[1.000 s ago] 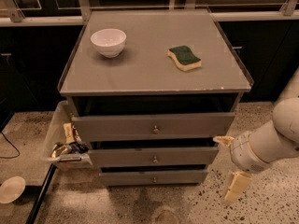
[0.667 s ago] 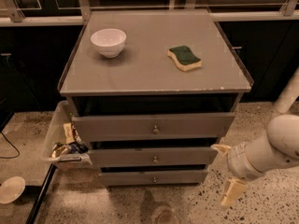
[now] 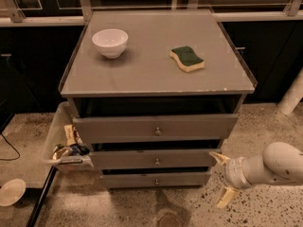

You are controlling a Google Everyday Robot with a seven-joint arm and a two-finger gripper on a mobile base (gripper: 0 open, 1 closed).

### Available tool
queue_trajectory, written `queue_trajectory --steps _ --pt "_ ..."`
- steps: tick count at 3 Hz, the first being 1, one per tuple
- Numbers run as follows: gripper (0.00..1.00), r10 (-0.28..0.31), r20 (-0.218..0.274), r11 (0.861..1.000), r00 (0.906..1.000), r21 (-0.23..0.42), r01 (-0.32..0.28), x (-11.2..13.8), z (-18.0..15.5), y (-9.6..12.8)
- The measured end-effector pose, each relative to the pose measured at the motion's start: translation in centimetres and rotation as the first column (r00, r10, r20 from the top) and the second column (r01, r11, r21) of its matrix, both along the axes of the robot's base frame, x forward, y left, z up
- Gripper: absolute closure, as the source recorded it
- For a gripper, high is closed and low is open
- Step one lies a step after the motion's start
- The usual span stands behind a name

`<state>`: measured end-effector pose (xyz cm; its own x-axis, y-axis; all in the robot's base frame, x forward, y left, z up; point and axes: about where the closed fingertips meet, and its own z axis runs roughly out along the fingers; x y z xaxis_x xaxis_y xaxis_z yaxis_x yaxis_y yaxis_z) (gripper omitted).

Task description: Open bottom drawer

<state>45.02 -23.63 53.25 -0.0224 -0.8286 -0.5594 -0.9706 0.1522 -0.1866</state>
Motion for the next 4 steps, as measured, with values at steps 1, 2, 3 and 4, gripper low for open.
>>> queue_trajectory --steps 1,2,3,4 --pt "0.0 0.001 0.012 1.0 0.9999 0.03 -0.002 0.9 -6.0 0.0" --pt "0.0 0.005 0.006 0.999 1.0 0.033 -0.005 0.9 -6.5 0.1" --pt "0.0 0.027 0.024 1.0 0.9994 -0.003 -0.027 1.5 -9.0 0.3" --pt "0.0 0.095 0.039 0.994 0.9947 -0.048 -0.093 3.0 -14.5 0.4"
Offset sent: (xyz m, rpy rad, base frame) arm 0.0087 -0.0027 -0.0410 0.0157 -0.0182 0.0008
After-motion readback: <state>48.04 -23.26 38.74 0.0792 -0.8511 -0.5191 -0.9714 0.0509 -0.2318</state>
